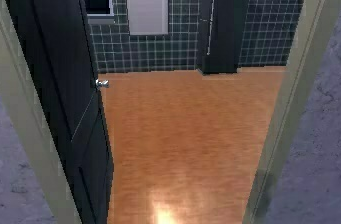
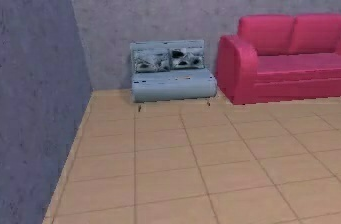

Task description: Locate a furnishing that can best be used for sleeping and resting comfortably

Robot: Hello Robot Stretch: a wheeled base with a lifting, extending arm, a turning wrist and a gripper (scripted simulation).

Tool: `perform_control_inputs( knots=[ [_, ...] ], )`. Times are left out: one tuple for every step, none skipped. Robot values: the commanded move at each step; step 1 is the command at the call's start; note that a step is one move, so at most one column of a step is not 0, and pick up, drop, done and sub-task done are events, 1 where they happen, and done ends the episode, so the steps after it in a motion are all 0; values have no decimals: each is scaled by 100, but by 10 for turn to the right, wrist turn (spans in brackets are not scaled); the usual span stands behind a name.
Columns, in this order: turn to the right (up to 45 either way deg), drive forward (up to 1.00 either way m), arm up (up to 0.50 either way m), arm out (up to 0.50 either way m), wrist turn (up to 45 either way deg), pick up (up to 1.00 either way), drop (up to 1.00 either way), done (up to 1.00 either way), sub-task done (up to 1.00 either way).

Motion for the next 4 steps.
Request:
perform_control_inputs(
  knots=[
    [60,0,0,0,0,0,0,0,0],
    [0,50,0,0,0,0,0,0,0],
    [-150,0,0,0,0,0,0,0,0],
    [0,100,0,0,0,0,0,0,0]
  ],
)
